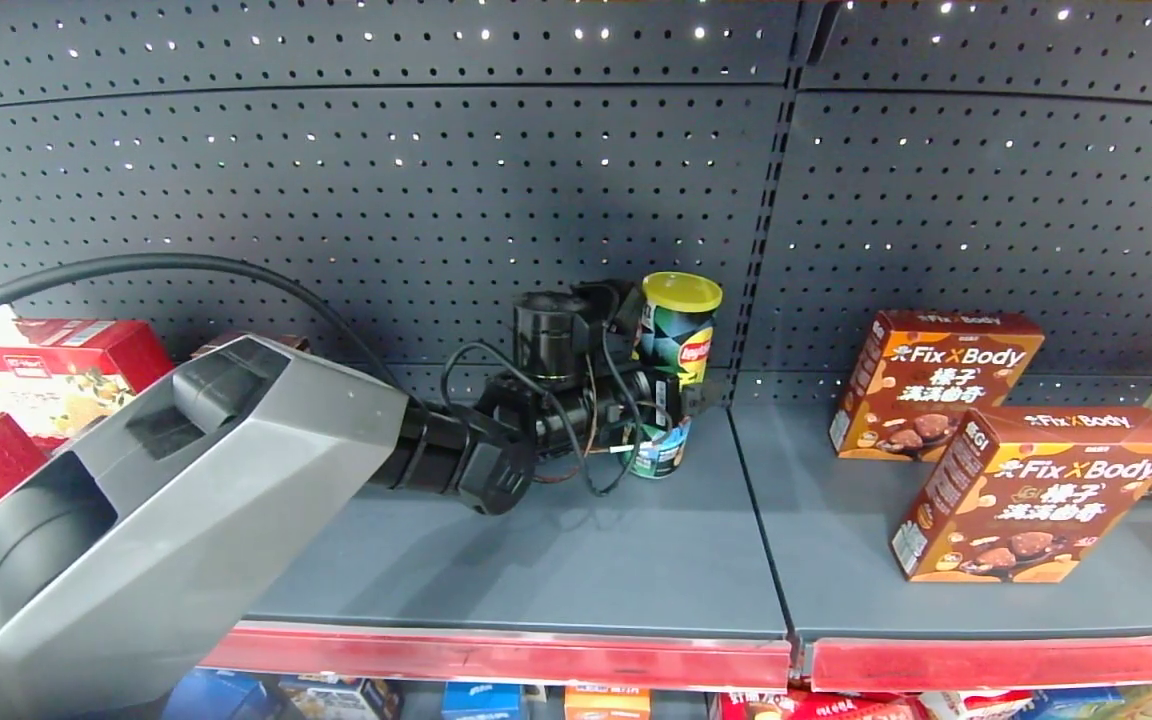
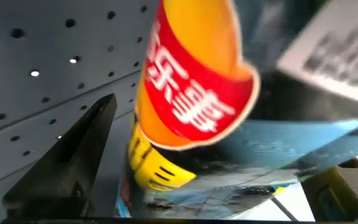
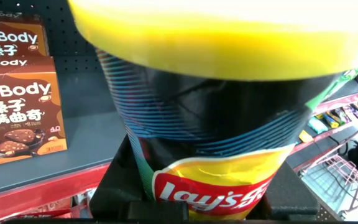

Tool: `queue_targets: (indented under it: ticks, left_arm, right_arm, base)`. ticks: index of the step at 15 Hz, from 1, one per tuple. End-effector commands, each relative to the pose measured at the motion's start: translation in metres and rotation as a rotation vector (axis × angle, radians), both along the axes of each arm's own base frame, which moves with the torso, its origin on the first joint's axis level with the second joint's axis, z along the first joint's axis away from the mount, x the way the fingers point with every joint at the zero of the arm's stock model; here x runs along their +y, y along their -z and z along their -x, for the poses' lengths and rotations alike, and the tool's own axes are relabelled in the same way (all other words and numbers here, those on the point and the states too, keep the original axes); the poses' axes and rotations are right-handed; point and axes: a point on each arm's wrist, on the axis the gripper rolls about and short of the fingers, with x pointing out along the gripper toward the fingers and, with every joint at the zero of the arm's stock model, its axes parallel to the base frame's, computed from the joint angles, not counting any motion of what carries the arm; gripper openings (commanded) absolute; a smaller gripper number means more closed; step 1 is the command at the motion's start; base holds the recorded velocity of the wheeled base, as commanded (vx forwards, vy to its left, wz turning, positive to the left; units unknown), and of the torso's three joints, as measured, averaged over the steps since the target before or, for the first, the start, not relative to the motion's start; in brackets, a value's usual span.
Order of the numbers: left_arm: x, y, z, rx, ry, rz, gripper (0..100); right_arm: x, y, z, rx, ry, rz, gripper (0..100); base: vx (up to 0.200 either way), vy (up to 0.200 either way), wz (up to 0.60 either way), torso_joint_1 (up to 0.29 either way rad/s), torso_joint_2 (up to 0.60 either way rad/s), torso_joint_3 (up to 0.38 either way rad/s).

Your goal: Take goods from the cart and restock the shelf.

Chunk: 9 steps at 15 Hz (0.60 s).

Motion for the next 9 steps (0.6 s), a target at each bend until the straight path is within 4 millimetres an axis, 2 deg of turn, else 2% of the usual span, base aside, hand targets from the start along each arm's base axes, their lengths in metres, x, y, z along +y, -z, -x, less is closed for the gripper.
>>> queue_targets:
  ticks: [1,9]
  left_arm:
    - [-0.0027,-0.0006,0.0020,-0.001,0.007,0.001,100]
    - [0.0033,-0.0009,0.0009,0.000,-0.022,-0.004,100]
  right_arm:
    - [0.0001,0.0000,0.0006,-0.002,0.001,0.001,0]
    - [0.0002,0.0002,0.0007,-0.003,0.001,0.002,0]
  base:
    - [0.000,0.000,0.00,0.000,0.00,0.000]
    - [0.000,0.000,0.00,0.000,0.00,0.000]
